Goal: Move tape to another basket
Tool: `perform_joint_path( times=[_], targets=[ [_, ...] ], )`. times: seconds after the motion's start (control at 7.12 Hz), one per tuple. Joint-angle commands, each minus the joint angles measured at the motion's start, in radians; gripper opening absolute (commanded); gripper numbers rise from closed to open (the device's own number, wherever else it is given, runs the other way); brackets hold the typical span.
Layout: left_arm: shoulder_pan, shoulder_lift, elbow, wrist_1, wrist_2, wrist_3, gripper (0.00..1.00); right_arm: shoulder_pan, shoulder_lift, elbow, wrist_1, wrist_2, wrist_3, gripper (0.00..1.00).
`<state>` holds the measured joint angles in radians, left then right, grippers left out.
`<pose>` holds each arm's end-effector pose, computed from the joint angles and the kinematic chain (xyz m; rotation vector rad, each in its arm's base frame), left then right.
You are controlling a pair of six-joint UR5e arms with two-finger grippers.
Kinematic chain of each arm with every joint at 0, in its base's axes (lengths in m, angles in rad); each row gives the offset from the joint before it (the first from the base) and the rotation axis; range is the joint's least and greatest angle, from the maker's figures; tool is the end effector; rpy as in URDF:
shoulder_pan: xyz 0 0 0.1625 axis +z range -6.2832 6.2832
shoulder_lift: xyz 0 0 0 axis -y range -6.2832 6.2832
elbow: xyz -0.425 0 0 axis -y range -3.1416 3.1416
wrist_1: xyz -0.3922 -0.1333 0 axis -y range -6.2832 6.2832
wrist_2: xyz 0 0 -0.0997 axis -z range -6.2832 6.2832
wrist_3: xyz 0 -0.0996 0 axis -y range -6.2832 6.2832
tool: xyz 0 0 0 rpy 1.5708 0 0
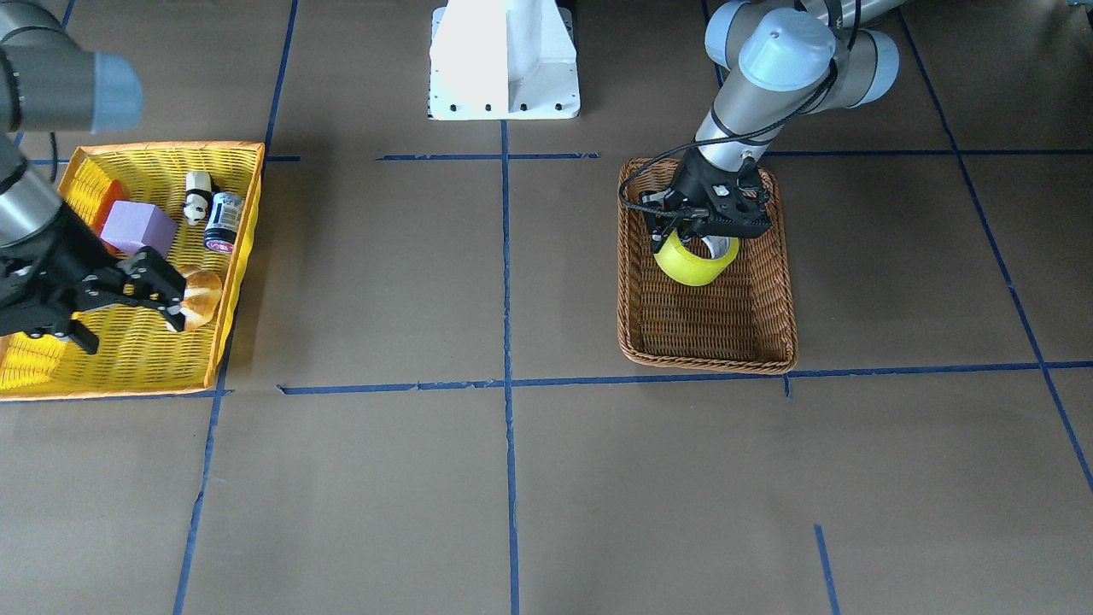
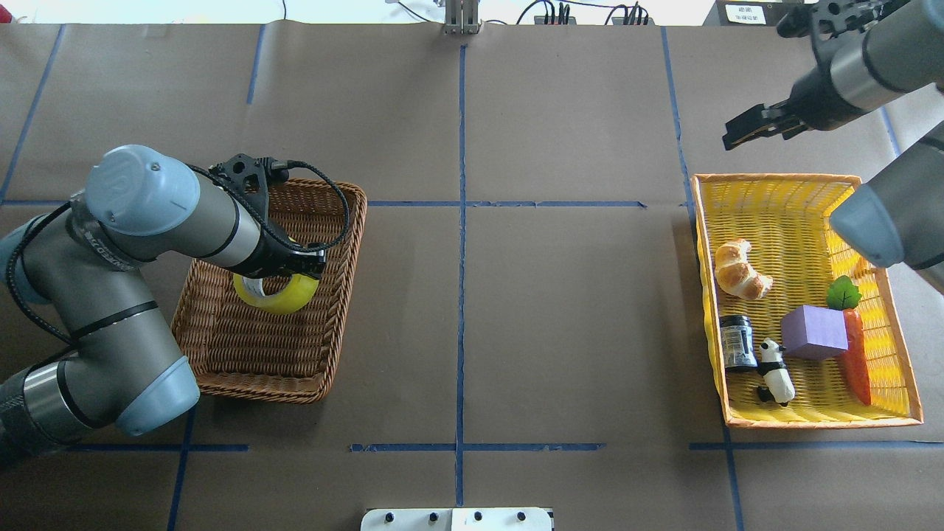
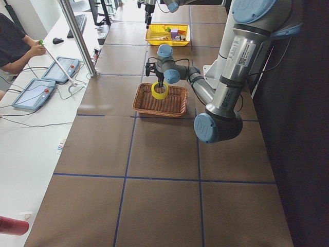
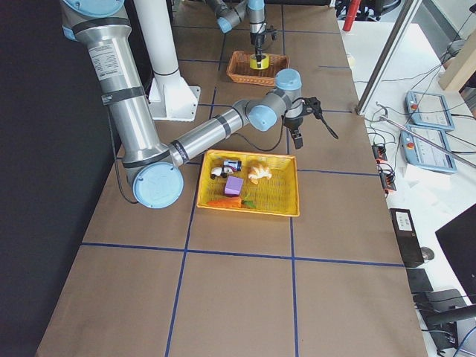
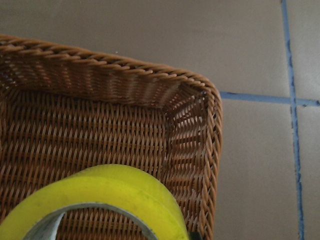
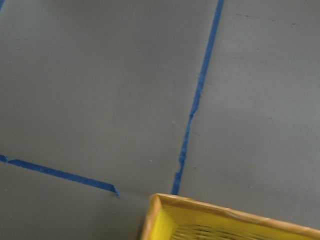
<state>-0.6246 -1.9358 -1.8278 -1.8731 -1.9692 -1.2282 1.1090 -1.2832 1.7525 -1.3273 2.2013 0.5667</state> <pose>0.4344 -0.4299 0.3067 0.0967 0.9777 -0.0749 -0.1998 -0.5689 0.3883 0.3024 -0.8626 -0.1271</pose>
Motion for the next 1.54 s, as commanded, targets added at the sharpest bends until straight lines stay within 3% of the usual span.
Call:
perform_joint_path(
  times=[0.0,0.56,0.7,0.84,1.12,1.4],
  targets=[
    [0.02,0.0,0.045,0.002,0.003,0.001,0.0,0.115,-0.042,-0.044,-0.004,0.112,-0.132,1.0],
    [0.022,0.018,0.051,0.006,0.036,0.072,0.0,0.152,-0.077,-0.042,-0.001,0.152,-0.186,1.0],
    [0.022,0.018,0.053,0.009,0.038,0.072,0.31,0.167,-0.093,-0.042,0.002,0.162,-0.214,1.0],
    [0.019,0.02,0.044,0.012,0.049,0.069,0.99,0.173,-0.094,-0.042,-0.001,0.163,-0.223,1.0],
    [-0.013,0.038,0.01,0.075,0.049,0.09,1.0,0.175,-0.104,-0.044,0.0,0.164,-0.228,1.0],
    [-0.079,0.032,-0.144,0.293,-0.035,0.201,1.0,0.192,-0.125,-0.047,-0.004,0.163,-0.29,1.0]
  ],
)
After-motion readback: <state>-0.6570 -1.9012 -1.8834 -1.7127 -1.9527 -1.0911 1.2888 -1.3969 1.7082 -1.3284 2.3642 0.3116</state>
